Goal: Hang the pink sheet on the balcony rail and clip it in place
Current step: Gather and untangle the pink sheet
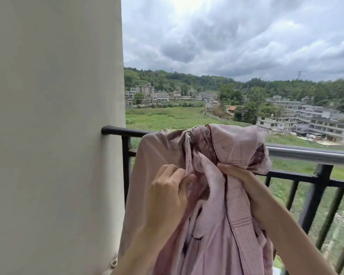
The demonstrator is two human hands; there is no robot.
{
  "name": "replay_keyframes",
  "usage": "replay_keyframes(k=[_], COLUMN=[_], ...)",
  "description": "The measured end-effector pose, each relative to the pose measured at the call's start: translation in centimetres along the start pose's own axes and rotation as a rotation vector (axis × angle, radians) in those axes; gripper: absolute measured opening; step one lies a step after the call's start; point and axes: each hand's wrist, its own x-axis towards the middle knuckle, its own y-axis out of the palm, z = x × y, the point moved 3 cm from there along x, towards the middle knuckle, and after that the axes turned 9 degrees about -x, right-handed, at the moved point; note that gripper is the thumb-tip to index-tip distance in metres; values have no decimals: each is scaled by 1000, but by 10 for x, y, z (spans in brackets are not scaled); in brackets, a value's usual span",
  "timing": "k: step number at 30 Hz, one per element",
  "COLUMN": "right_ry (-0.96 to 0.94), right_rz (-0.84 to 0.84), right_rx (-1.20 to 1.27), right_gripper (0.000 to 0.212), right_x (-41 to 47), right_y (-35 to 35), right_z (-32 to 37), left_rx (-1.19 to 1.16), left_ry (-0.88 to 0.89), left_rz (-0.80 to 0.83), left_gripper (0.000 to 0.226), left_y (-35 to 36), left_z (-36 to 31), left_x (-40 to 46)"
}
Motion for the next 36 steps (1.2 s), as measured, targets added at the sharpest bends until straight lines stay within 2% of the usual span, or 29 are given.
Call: replay_keyframes(k=[3, 5, 7, 9, 11, 13, 17, 19, 21, 23, 24, 25, 27, 28, 30, 33, 35, 36], right_ry=[-7, -1, 5, 11, 11, -2, -74, -155, -203, -234, -241, -237, -200, -162, -157, -210, -150, -113], right_rz=[-4, 1, 12, 15, 1, -15, -68, -106, -86, -4, 17, 27, 91, 180, 270, 233, 283, 319], right_rx=[-33, -53, -74, -95, -95, -78, -73, -89, -146, -166, -152, -154, -213, -240, -272, -431, -521, -539], right_gripper=[62, 64, 73, 80, 69, 58, 57, 61, 71, 57, 51, 56, 65, 66, 58, 34, 38, 50], right_x=[1, -1, -3, -5, -5, -4, -1, 3, 8, 12, 12, 13, 16, 17, 22, 21, 25, 25], right_y=[0, -4, -10, -16, -19, -15, 5, 17, 32, 51, 59, 66, 76, 80, 84, 86, 84, 83], right_z=[-1, -2, -3, -6, -7, -5, 1, 7, 16, 27, 33, 39, 46, 47, 49, 59, 59, 58], left_rx=[-163, -282, -304, -214, -98, 3, 113, 28, -237, -484, -508, -493, -418, -372, -291, -209, -235, -278], left_ry=[-80, -165, -234, -287, -369, -456, -510, -484, -525, -575, -574, -572, -582, -597, -629, -571, -508, -504], left_rz=[9, 15, -24, -135, -201, -169, -134, -120, 5, 231, 338, 410, 434, 421, 384, 269, 183, 175], left_gripper=[21, 24, 25, 18, 16, 19, 18, 17, 17, 46, 68, 89, 111, 117, 123, 107, 76, 61], left_y=[1, -4, -17, -38, -54, -63, -72, -73, -68, -58, -53, -48, -41, -36, -28, -24, -33, -39], left_z=[7, 9, 15, 31, 56, 76, 78, 62, 35, 4, -5, -12, -20, -21, -22, -16, -7, -2], left_x=[-3, 0, 9, 21, 33, 41, 53, 49, 34, 14, 5, -2, -6, -5, 0, 7, 15, 19])
